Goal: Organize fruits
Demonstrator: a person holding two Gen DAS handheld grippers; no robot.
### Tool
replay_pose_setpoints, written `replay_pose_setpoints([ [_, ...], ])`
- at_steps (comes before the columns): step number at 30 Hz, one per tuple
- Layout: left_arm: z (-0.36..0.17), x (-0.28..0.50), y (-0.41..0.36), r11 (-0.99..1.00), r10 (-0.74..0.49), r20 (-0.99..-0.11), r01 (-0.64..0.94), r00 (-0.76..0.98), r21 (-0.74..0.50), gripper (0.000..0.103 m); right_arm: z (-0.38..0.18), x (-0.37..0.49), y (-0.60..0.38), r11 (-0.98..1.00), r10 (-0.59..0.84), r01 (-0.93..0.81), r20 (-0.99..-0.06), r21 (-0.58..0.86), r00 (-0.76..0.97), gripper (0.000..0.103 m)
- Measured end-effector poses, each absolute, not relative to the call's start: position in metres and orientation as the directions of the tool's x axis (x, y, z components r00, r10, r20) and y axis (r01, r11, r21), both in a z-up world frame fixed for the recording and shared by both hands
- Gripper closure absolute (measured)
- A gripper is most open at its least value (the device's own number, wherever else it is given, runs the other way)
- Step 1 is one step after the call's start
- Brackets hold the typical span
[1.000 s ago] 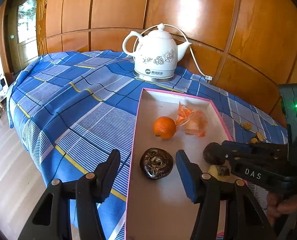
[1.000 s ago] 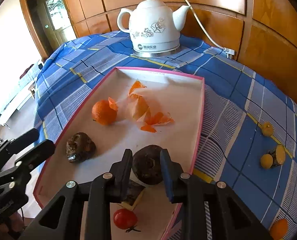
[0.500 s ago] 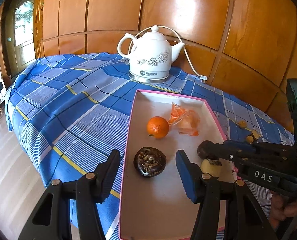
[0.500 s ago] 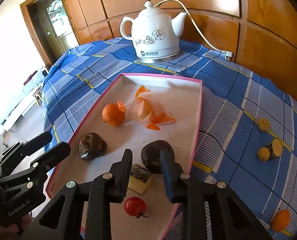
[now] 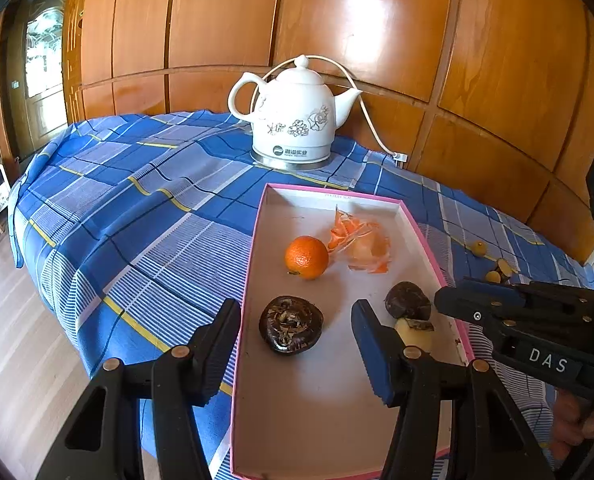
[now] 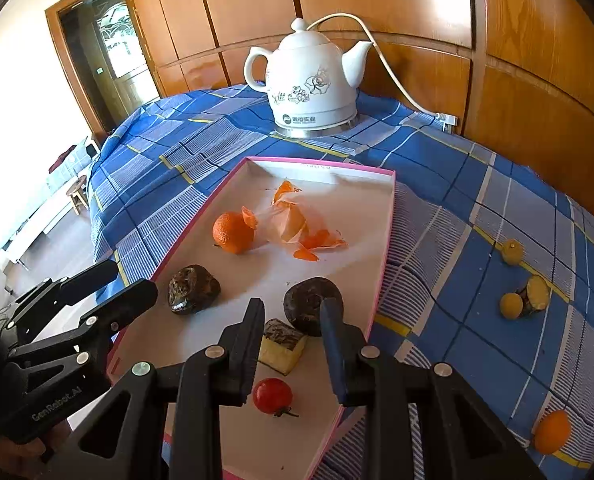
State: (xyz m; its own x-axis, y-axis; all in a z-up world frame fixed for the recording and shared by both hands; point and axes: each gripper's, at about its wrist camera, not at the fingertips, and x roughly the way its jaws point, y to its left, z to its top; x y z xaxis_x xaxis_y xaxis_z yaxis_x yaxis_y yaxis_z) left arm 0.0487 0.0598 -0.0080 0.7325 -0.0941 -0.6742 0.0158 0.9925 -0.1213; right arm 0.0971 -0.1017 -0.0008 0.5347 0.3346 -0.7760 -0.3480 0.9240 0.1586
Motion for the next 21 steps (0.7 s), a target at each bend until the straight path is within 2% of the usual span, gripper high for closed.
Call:
replay_pose_setpoints([
  [21,-0.006,0.046,0.047,0.994,-0.100,-0.675,0.048,0.731,-0.095,0.045,0.015,0.081,-0.131,0.932,0.305,-0.342,-0.765,0.118,0.567,0.074],
])
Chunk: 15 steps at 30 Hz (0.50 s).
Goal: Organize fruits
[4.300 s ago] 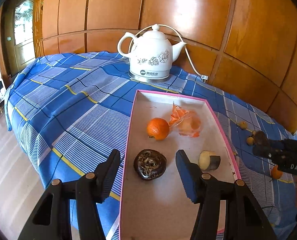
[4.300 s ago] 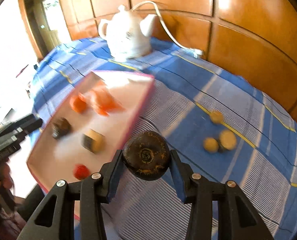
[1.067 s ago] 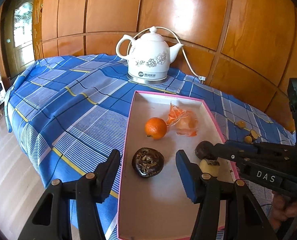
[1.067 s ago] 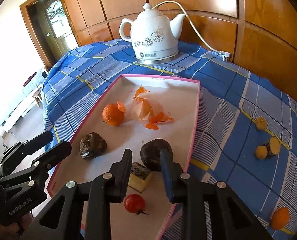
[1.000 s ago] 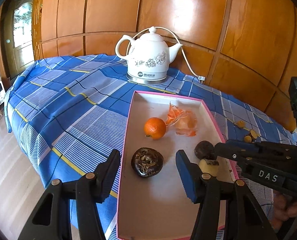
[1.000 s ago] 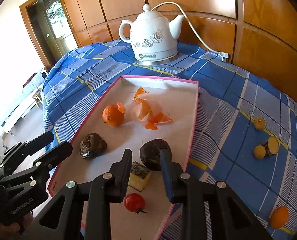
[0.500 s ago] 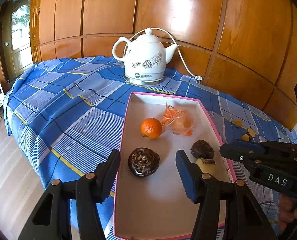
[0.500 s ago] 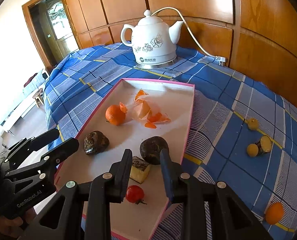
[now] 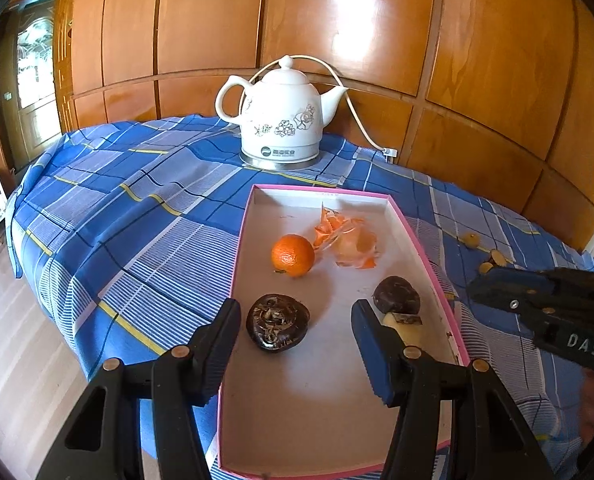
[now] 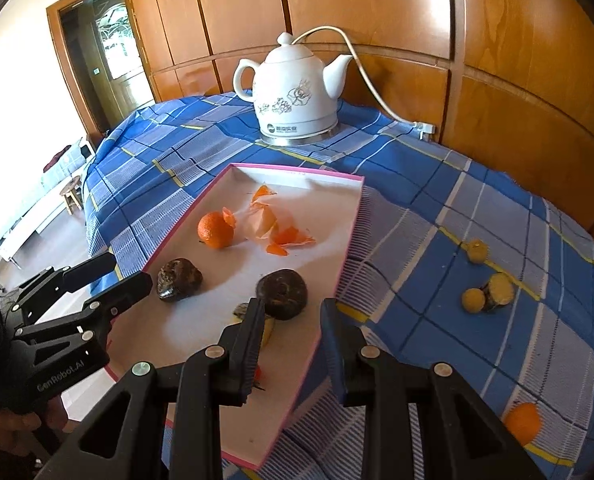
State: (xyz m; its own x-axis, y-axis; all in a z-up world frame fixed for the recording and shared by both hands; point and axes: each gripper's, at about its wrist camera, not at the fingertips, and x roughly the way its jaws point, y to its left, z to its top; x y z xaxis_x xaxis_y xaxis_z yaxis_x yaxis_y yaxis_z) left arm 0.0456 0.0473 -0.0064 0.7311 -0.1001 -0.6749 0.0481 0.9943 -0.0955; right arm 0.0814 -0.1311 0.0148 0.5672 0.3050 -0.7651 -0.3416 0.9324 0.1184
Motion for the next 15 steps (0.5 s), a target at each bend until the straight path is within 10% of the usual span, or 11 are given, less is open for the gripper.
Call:
replay_pose_setpoints([
  [15,-0.005,0.044,0.033,0.995,-0.102,-0.677,0.077,0.729,-0.067,0.045,0.027,0.074,-0.200,0.964,0.189,-0.266,-0.773,0.027,0.606,0.074],
])
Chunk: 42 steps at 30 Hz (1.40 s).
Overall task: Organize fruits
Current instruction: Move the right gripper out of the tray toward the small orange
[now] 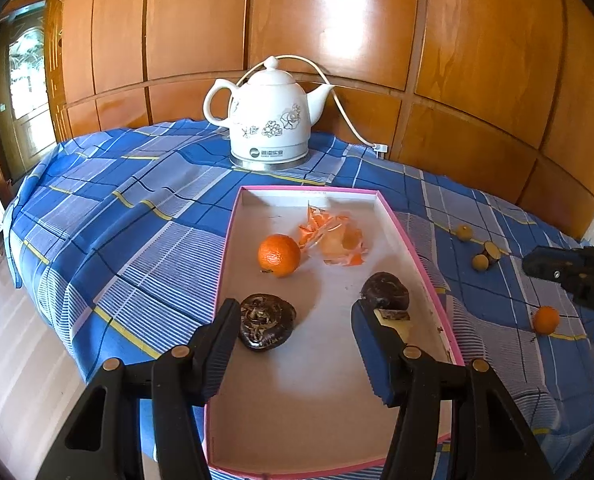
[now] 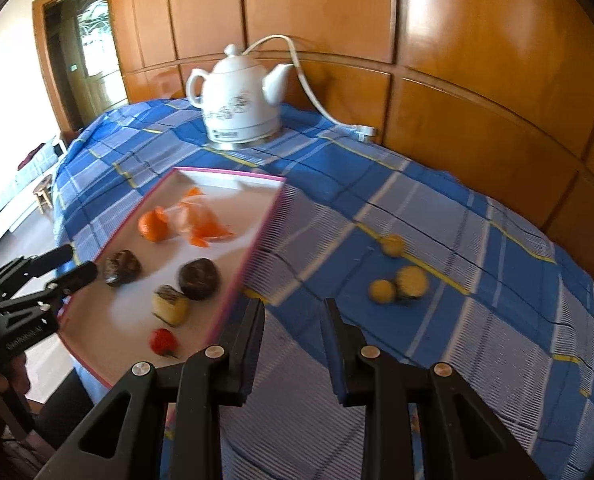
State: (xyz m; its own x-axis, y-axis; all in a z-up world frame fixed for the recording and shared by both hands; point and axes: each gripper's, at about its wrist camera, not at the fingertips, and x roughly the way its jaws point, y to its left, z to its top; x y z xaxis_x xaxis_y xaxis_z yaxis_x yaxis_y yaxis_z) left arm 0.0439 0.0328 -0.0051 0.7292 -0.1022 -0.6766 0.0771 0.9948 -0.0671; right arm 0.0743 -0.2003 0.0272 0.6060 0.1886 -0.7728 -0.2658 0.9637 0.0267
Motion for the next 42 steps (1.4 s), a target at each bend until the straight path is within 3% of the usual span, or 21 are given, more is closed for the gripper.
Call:
replay_pose_setpoints([
  [17,-0.004,0.047,-0.003,0.983,-0.139,-0.692,0.182,0.709,-0.011,0.045,0.013,0.085,-0.320,0.999,0.006,-0.038,-0.810,-0.020,0.586,0.074],
  [24,0.002,0.051,-0.031,0.969,-0.167,-0.690,0.247,0.704,0.017,0.045,0.002,0.089,-0.352,0.996,0.008,0.073,-0.828,0.059,0.561,0.074],
  [42,0.003,0.075,-0.098,0.926,-0.231,-0.717,0.374,0.658,0.044,0.045,0.013,0.085,-0.364,0.985,0.037,0.119,-0.817,0.128,0.576,0.074],
])
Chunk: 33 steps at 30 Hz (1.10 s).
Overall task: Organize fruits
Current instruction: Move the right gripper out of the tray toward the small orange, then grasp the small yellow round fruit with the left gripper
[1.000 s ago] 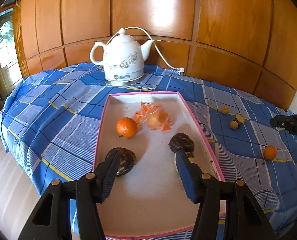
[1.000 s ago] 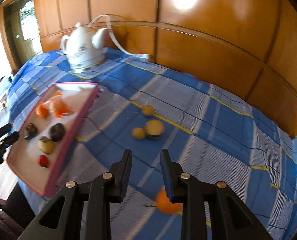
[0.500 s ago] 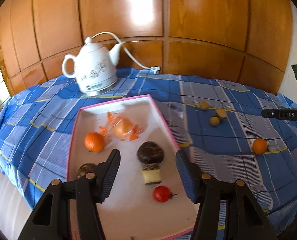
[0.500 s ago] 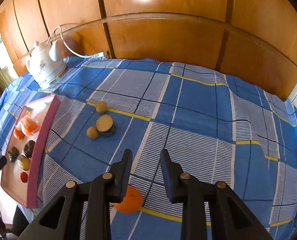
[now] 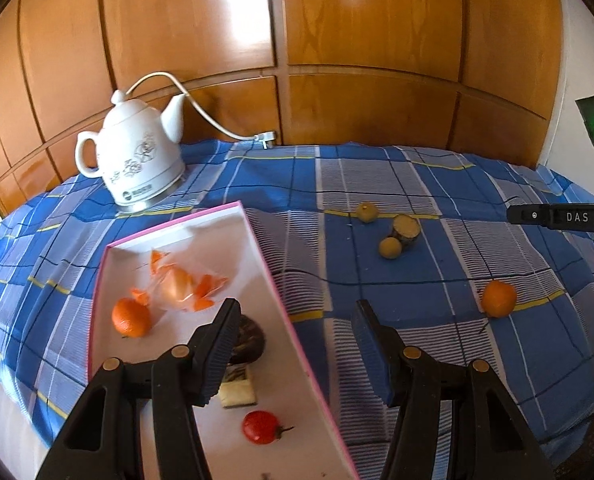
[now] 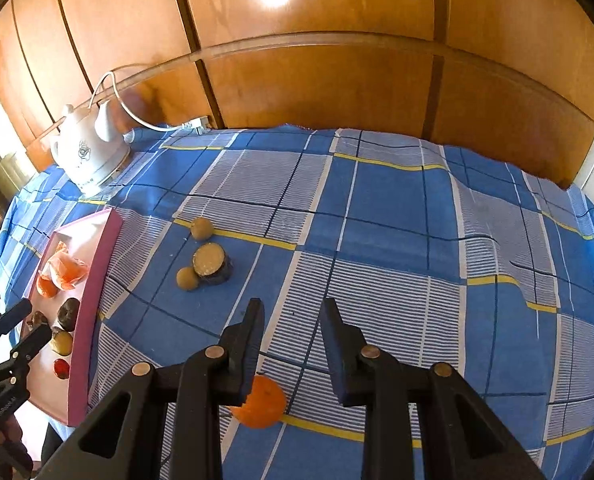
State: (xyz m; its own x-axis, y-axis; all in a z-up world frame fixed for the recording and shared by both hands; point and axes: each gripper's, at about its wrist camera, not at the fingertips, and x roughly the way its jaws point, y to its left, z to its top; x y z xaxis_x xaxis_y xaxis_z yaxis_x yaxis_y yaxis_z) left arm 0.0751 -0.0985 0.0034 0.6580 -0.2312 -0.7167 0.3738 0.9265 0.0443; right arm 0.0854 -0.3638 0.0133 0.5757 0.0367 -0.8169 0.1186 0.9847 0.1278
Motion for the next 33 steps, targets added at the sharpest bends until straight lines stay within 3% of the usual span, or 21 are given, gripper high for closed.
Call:
replay_pose_setpoints([
  [13,-0.011,0.097,-0.130,0.899,-0.319,-0.785,0.431,0.531,-0.074,0.045,0.012,0.084,-0.369,0.979,0.023,0.157,-0.828,0.133,0.561,0.074],
  [22,-0.019,0.121,-0.158,0.881,-0.322,-0.809,0.469,0.492,-0.066,0.046,0.013,0.084,-0.368,0.978,0.036,0.152,-0.824,0.147,0.565,0.074],
  [28,-0.034,0.141,-0.190,0.849,-0.319,-0.832,0.527,0.454,-0.038,0.058,0.015,0.084,-0.369,0.975,0.043,0.157,-0.821,0.160,0.569,0.074],
  [33,-0.050,0.162,-0.212,0.836,-0.320,-0.853,0.547,0.412,-0.050,0.059,0.014,0.085,-0.370,0.974,0.044,0.159,-0.823,0.162,0.566,0.074],
])
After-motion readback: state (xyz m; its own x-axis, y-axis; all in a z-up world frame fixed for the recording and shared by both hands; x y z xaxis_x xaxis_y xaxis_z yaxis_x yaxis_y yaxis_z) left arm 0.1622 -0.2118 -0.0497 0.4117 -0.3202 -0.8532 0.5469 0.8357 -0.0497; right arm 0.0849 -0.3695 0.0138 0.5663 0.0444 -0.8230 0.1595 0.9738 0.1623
